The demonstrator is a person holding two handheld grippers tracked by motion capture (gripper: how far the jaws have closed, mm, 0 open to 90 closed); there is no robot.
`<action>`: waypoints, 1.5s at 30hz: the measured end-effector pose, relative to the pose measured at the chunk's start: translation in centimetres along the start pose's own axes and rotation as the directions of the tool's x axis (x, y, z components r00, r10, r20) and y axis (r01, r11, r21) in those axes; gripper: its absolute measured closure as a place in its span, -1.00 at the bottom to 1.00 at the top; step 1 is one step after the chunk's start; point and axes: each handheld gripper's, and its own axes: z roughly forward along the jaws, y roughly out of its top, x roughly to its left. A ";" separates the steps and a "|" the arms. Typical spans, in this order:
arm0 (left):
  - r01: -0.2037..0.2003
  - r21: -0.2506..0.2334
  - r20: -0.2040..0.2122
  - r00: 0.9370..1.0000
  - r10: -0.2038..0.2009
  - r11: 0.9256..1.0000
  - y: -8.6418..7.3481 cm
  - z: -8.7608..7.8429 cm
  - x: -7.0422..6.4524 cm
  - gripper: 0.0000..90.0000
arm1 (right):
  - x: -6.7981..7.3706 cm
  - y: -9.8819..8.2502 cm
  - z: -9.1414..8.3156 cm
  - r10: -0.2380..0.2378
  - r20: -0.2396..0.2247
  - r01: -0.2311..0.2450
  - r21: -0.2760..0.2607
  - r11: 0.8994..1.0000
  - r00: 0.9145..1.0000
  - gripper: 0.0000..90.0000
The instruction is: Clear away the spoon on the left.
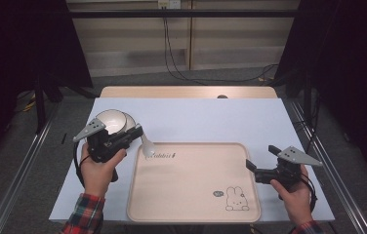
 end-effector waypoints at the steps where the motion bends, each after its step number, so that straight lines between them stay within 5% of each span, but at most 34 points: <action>1: -0.004 0.009 0.006 1.000 0.004 1.000 -0.1 0.0 -0.1 0.90 | 0.0 0.0 0.0 0.000 0.000 0.000 0.000 1.000 1.000 -0.99; 45: 0.012 0.115 0.063 0.998 -0.020 0.993 -3.5 -1.0 -2.3 0.90 | 0.2 0.0 0.0 -0.020 -0.008 0.020 0.005 1.000 1.000 -0.98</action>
